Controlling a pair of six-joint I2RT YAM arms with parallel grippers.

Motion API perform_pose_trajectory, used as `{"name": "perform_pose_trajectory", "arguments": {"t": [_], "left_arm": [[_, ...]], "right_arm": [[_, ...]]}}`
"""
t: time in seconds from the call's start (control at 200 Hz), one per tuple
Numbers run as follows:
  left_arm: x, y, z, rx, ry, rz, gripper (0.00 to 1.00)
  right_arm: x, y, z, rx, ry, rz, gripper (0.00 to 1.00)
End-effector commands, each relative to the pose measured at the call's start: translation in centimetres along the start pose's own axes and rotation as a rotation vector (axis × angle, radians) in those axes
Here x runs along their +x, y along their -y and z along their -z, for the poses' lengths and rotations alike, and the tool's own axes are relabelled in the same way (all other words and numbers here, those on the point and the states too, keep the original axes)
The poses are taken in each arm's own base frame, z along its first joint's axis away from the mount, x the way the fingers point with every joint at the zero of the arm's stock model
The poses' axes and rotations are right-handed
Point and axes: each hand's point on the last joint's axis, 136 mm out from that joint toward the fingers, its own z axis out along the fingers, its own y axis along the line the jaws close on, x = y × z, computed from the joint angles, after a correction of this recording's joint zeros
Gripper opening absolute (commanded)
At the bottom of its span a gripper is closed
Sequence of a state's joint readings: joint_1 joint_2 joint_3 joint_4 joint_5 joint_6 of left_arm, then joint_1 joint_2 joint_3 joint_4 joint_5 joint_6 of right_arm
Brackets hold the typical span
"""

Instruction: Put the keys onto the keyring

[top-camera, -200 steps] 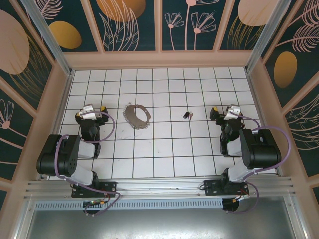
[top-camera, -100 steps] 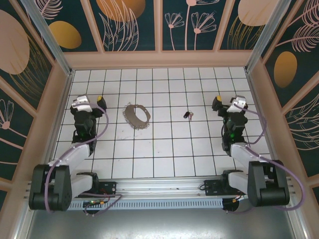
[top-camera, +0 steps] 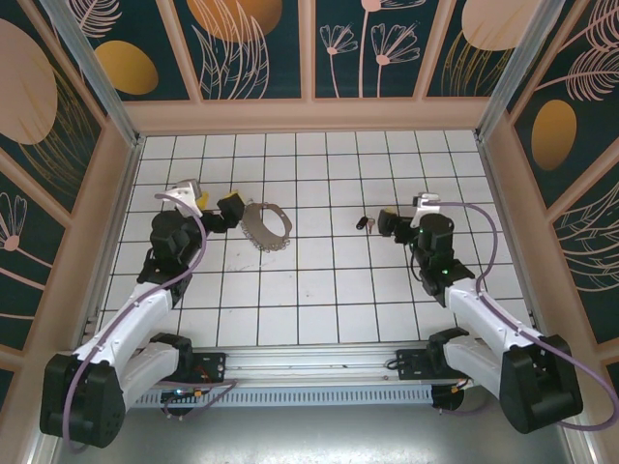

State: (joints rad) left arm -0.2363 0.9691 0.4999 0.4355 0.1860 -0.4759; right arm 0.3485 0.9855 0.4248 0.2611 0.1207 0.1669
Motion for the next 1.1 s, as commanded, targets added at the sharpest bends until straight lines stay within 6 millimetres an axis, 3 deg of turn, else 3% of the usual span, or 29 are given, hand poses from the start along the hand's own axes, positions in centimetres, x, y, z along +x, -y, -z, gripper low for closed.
{"name": "perform_pose_trajectory", "arguments": {"t": [0.0, 0.2, 0.4, 0.521, 0.636, 0.856, 1.096], "left_arm": [[0.0, 2.8, 0.2, 0.107, -0.076, 0.097, 0.99], [2.1, 4.8, 0.9, 0.164, -0.155, 0.062, 0.99], [4.2, 5.7, 0.9, 0.133, -0.228, 0.007, 0.99], [5.7, 6.5, 0.5, 0.140, -0.278, 0.009, 0.99], [7.4, 7.1, 0.2, 0.155, -0.320, 0.010, 0.99], [8.6, 6.8, 0.4, 0.138, -0.338, 0.019, 0.99], [10.6, 4.5, 0.5, 0.016, -0.422, 0.034, 0.98]], "right_arm": [[0.9, -2.5, 0.8, -0.090, -0.071, -0.022, 0.99], [2.7, -5.8, 2.1, -0.239, -0.118, -0.033, 0.99], [4.9, -7.4, 2.8, -0.298, -0.175, -0.011, 0.99], [5.2, -7.9, 2.9, -0.317, -0.185, -0.017, 0.99], [5.4, -9.8, 3.3, -0.393, -0.191, 0.009, 0.99], [6.2, -12.9, 4.3, -0.555, -0.221, 0.036, 0.98], [8.2, -13.2, 2.9, -0.492, -0.333, 0.033, 0.93]]}}
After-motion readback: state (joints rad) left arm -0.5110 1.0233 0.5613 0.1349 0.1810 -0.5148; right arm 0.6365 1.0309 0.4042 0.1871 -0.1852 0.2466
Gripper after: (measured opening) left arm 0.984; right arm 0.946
